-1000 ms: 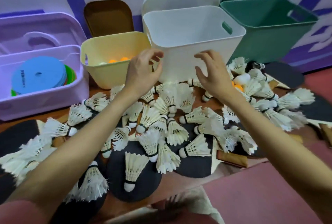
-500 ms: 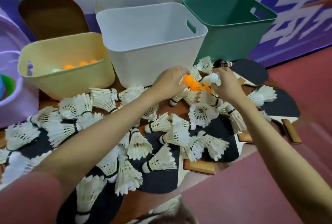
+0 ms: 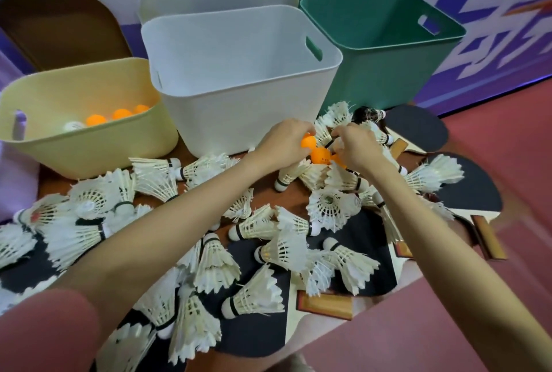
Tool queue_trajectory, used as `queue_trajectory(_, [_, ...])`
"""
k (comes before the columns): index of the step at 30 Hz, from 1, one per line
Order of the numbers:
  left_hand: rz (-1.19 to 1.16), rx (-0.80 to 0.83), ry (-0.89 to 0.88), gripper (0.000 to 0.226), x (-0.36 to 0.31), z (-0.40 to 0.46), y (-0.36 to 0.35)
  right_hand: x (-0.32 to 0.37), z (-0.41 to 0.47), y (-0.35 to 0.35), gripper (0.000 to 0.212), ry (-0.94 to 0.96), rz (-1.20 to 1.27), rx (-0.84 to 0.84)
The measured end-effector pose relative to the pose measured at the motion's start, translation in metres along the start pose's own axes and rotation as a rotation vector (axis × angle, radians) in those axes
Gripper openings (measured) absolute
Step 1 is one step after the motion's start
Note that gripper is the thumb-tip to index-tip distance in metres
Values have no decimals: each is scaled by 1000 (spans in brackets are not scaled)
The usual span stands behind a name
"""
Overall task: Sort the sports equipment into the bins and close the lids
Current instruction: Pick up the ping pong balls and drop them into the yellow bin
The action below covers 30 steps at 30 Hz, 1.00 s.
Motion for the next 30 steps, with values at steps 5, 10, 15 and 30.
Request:
queue_trajectory(5, [-81,-175,-102,35,-15,-28,47,6,-13,21,36,8,103,-111])
queue_trajectory(10, [-97,-338,-149,35,-30,-80,102,48,-68,60,30,231,407,-260])
queue_trajectory(15, [16,-579,-34,35,-21,-154,162,116,-112,84,29,469,520,-326])
queue_trajectory(30, [147,-799,477,39,133,-303,284,363,-115,92,32,735,451,-330])
Point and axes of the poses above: each hand's wrist, its own z-axis towards the middle knuckle, its own y-axis out of the back of the hand, x = y × z, the point moved 10 cm from there along z, towards the middle knuckle, and after that the axes turned 15 degrees about -y, right-handed, at the moved point
